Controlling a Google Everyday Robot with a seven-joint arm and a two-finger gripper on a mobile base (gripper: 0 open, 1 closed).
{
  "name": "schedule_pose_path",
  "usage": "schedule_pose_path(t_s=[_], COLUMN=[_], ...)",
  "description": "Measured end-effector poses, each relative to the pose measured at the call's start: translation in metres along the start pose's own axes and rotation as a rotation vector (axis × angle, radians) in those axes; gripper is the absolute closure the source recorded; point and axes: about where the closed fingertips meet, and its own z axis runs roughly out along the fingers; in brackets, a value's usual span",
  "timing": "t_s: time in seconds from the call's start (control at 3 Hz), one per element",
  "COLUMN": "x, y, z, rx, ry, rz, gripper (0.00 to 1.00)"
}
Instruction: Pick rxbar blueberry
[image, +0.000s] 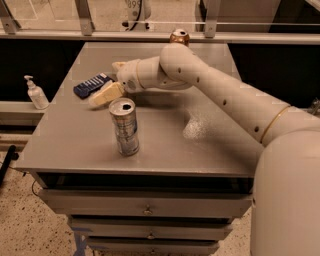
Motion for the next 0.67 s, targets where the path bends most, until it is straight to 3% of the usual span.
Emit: schedule_pose_path(t_s=[0.33, 0.67], x=[-0.0035, -0.0006], y=[-0.0040, -0.0055], z=[0.0128, 0.0189], rx=[0.009, 0.020], ry=[-0.006, 0.006], rz=[0.004, 0.027], gripper=[0.17, 0.41])
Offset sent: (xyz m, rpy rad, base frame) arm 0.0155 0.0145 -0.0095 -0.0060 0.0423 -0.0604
